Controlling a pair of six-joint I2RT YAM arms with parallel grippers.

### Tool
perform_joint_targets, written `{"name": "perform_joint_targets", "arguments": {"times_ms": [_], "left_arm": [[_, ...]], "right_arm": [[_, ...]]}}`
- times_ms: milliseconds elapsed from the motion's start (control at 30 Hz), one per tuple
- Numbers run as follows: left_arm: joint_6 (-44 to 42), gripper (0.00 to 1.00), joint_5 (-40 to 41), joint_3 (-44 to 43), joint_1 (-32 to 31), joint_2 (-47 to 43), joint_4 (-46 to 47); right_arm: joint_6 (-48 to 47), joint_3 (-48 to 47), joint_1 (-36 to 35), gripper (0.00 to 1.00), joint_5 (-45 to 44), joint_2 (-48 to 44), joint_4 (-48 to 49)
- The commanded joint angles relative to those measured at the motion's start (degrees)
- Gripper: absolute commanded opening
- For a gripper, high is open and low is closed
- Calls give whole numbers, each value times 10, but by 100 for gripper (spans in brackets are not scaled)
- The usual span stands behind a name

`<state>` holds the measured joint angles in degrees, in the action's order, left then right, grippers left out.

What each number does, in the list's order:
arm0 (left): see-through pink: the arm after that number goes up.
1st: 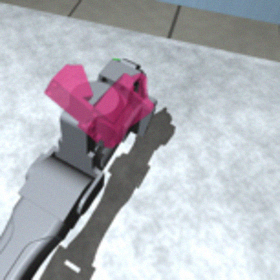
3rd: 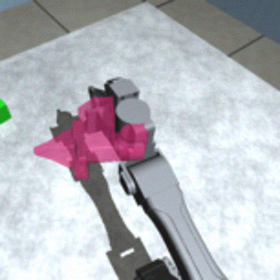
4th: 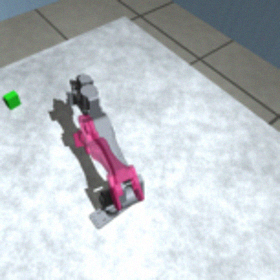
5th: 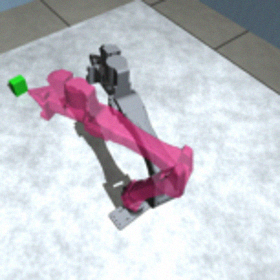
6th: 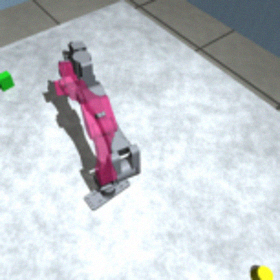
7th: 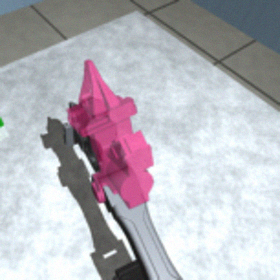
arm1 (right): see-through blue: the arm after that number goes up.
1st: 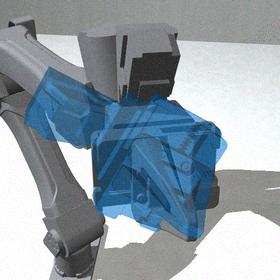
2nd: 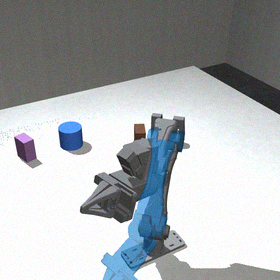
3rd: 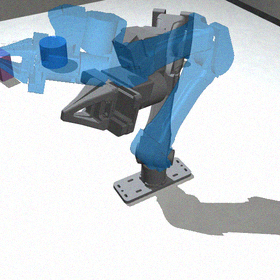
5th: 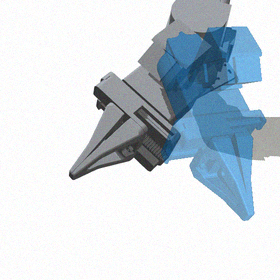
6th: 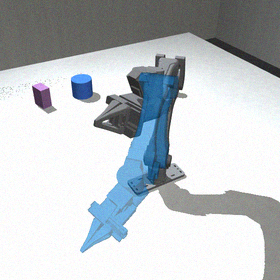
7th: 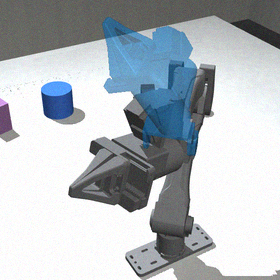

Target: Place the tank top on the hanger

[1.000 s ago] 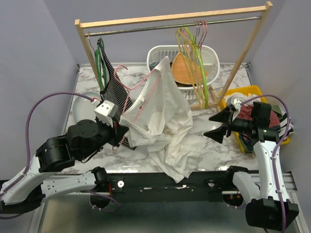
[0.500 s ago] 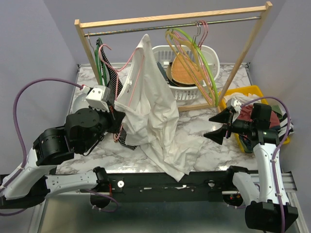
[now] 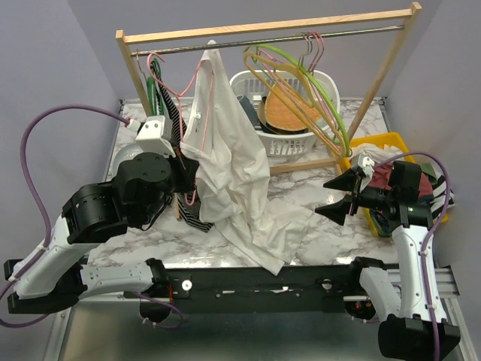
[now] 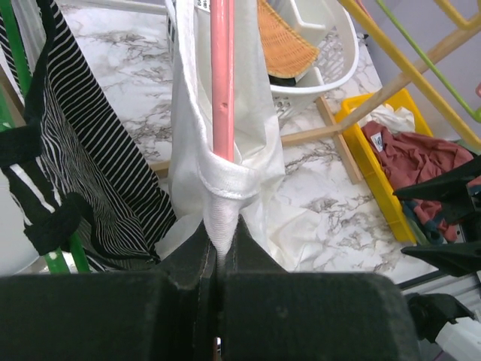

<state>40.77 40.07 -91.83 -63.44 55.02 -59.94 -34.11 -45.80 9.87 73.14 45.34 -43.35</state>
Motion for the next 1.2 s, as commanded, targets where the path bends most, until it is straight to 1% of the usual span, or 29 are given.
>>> {"name": "perform_joint_targets", "arguments": {"times_ms": [0,133,233,267,400,567,867,967,1133,1167], "left_arm": [[8,0,69,-34,2,18,25],[-14,0,67,-41,19,43,40],[-31,0,38,-33,53,52,61],[-33,0,27,-30,75,53,68],[-45,0,-4,-13,117,58,100],[-51,0,-23,2,149,56,121],[-41,0,-76,70,220,40,146],[-42,0,-92,82,235,35,152],[-39,0,-101,91,240,25,151],[-37,8,-102,91,240,20,150]], "right_arm": [[-8,6,2,100,24,-13,-6],[-11,5,3,100,28,-17,-11],[-15,4,2,100,31,-21,-15],[-15,4,2,100,30,-23,-16],[-15,6,2,100,28,-28,-16],[-18,7,3,100,33,-26,-20],[-18,5,3,100,35,-27,-23],[-20,6,2,100,36,-27,-23],[-20,6,3,100,35,-29,-25],[-20,6,2,100,35,-28,-25]]}}
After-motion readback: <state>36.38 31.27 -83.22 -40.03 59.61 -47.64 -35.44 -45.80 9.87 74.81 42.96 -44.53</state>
